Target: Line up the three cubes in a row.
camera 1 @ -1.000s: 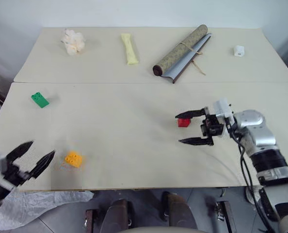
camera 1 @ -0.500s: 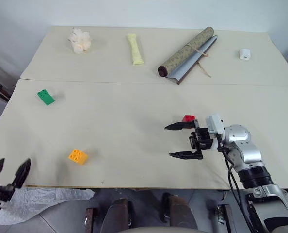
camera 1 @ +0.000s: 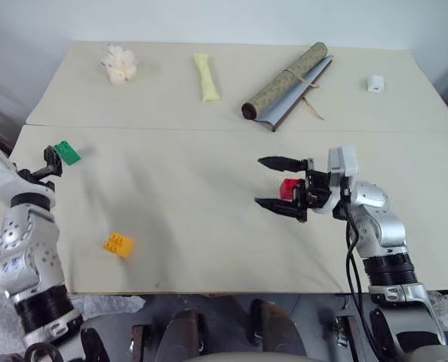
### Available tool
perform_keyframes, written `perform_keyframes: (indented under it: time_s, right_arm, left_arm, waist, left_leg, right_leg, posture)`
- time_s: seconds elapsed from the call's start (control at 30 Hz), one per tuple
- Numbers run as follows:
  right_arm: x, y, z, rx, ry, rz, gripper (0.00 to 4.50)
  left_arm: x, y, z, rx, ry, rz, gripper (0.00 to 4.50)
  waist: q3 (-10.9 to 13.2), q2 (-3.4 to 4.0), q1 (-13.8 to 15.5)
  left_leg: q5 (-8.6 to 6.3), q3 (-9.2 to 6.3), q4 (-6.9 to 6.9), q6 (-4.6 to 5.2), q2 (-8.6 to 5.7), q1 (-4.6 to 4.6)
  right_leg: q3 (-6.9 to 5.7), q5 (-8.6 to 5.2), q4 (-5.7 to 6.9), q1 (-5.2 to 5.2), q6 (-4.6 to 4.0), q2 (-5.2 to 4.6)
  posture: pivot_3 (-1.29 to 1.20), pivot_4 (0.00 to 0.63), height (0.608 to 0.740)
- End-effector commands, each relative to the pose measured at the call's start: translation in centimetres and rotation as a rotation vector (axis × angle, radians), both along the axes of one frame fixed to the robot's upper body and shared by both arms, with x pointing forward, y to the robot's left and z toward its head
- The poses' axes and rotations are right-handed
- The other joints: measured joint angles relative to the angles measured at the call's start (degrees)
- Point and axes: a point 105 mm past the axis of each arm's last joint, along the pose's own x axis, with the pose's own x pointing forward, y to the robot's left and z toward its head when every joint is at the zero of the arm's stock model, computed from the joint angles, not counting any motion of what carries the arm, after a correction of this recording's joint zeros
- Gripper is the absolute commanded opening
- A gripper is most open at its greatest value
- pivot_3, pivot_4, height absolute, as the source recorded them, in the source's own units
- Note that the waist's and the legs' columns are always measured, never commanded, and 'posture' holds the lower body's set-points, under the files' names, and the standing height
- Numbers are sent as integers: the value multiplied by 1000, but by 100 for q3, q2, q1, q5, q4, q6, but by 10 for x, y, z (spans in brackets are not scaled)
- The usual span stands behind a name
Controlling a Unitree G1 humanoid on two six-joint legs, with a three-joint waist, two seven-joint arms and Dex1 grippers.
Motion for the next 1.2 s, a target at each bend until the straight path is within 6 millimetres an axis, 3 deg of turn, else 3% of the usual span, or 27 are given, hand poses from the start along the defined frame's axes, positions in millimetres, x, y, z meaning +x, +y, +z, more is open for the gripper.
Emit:
perform_keyframes:
  time_s: [0.03,0.23,0.63,0.97,1.07,1.2]
  right_arm:
    - [2,3,15,63,-46,-35,4455]
    - [0,8,17,77,-45,-45,4455]
    - [-5,11,13,94,-23,-50,4455]
    - [-2,7,15,92,-31,-61,4500]
    - [-2,0,19,81,-47,-79,4500]
    - [-4,-36,24,26,-40,-151,4500]
  left_arm:
    - [16,4,10,39,30,55,4500]
    - [42,-3,1,21,85,-33,4500]
    - [72,0,-5,34,143,-63,4500]
    - [67,-1,-5,28,147,-96,1492]
    - [63,-10,20,61,27,-242,1495]
    - [42,-65,69,273,-137,-785,1495]
  waist:
    - [0,-1,0]
    - [-1,-1,-9]
    - [-1,-2,-14]
    - [-1,-2,-29]
    - [-1,-2,-31]
    - [2,-6,-1]
  left_leg:
    - [0,4,1,0,-1,-1]
    - [0,21,-6,0,-8,-2]
    - [1,35,-7,0,-9,-4]
    - [1,35,-7,0,-8,-3]
    - [1,35,-6,0,-8,-4]
    - [1,34,-3,0,-8,-14]
  right_leg:
    - [1,0,0,0,0,0]
    - [-3,0,-3,0,0,-1]
    - [-7,0,-5,0,0,-1]
    - [-7,0,-3,-1,0,-1]
    - [-6,0,-3,-1,0,-1]
    - [-8,0,-4,-7,0,-2]
  posture:
    - [0,150,740]
    - [0,150,740]
    - [0,150,740]
    - [0,150,740]
    - [0,150,740]
    - [0,150,740]
